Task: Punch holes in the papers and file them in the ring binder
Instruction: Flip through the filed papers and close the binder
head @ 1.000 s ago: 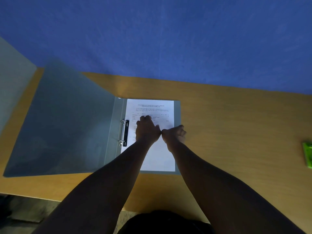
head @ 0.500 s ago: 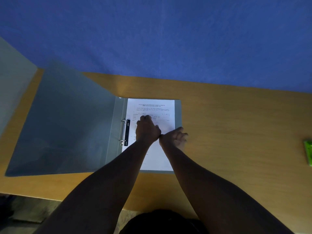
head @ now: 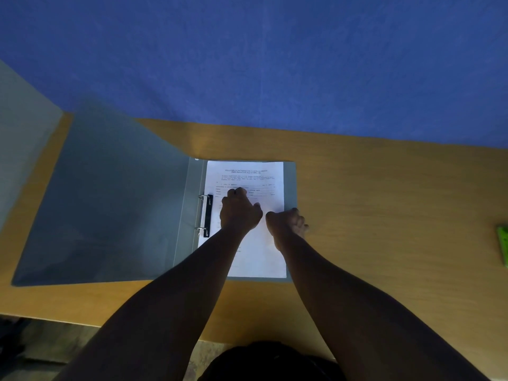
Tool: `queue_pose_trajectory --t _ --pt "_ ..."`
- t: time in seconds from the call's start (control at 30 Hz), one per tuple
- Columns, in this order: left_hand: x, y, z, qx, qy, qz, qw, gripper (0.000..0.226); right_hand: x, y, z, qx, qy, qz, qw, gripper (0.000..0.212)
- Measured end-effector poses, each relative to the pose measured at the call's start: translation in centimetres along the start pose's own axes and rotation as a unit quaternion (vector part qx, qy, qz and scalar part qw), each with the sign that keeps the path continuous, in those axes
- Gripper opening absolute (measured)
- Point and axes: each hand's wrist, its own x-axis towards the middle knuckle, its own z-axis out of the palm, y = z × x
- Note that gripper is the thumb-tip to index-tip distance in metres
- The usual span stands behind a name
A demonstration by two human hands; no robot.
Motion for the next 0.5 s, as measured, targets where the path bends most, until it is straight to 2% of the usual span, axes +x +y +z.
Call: queue_pose_trajectory --t 0.13,0.27,0.37,0.5 --pt "-0.2 0.1 -0.1 -0.005 0.019 -0.004 1.000 0.060 -0.5 -0.2 -0.2 -0.043 -0.019 -0.037 0.998 0.047" --pt "0.0 0.6 -0.6 -0.039 0.005 -0.031 0.999 0.075 -1.0 -0.2 0.0 -0.004 -0.011 -0.089 0.996 0.064" --pt "0.0 1.4 -1.3 -0.077 -0.024 -0.062 0.995 0.091 -1.4 0.0 0.6 0.075 -0.018 -0.143 0.987 0.078" --pt "-0.3 2.3 -2.0 -0.105 -0.065 -0.084 0.989 0.105 -2.3 0.2 0.1 0.249 -0.060 -0.129 0.958 0.060"
